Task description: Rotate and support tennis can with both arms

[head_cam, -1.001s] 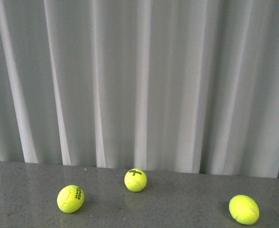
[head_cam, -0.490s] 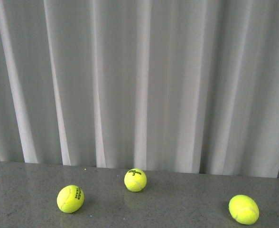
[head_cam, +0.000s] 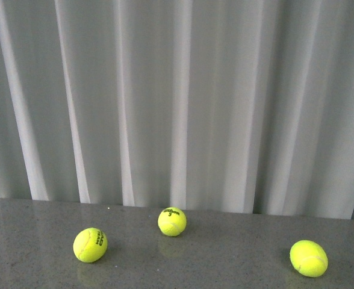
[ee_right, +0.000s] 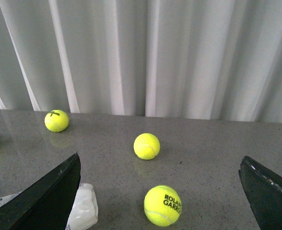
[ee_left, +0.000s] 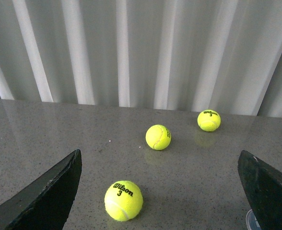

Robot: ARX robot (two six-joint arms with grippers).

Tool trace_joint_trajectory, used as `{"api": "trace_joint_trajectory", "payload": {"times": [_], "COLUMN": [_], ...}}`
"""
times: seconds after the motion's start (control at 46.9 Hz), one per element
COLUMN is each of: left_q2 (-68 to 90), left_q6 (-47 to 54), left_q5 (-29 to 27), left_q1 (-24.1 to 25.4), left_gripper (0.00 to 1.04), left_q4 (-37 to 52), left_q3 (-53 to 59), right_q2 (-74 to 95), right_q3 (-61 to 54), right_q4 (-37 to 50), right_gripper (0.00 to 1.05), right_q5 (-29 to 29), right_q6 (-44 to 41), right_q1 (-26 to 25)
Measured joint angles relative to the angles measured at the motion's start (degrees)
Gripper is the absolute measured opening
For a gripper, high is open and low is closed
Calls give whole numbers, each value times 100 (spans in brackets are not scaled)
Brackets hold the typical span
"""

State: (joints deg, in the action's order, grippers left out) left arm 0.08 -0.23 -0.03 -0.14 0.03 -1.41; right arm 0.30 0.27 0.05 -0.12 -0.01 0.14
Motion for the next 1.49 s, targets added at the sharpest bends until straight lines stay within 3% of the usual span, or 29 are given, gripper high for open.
{"api": "trace_joint_trajectory", "payload": {"times": [0.149, 0.277, 0.405, 0.575, 0.724, 1.129, 1.491], "left_q2": [1462, 3661, 5447, 7735, 9270, 11119, 11525], "left_q6": [-804, -1198, -1390, -1561, -1864, -2896, -3427], "left_q5": [713, 1976, 3080, 3954, 4179, 4148, 4245], "left_q1": [295, 634, 654, 503, 90, -946, -1287], "left_gripper": [98, 98, 98, 98, 98, 98, 98], "left_q4": [-1117, -170, 660, 1425, 2251, 3486, 3886], "left_q3": [-664, -1250, -1705, -2035, -2312, -3064, -3397], "right_q2": [0, -7, -9, -9, -9, -9, -9], "right_q3": [0, 0, 0, 0, 0, 0, 0], "right_q4": [-2, -2, -2, -2, -2, -2, -2], "right_gripper": [98, 98, 98, 98, 98, 98, 98], "right_q5": [-2, 0, 2, 2, 2, 2, 2], "right_q6": [0, 0, 0, 0, 0, 0, 0], "right_q1": [-2, -2, -2, -2, -2, -2, -2]}}
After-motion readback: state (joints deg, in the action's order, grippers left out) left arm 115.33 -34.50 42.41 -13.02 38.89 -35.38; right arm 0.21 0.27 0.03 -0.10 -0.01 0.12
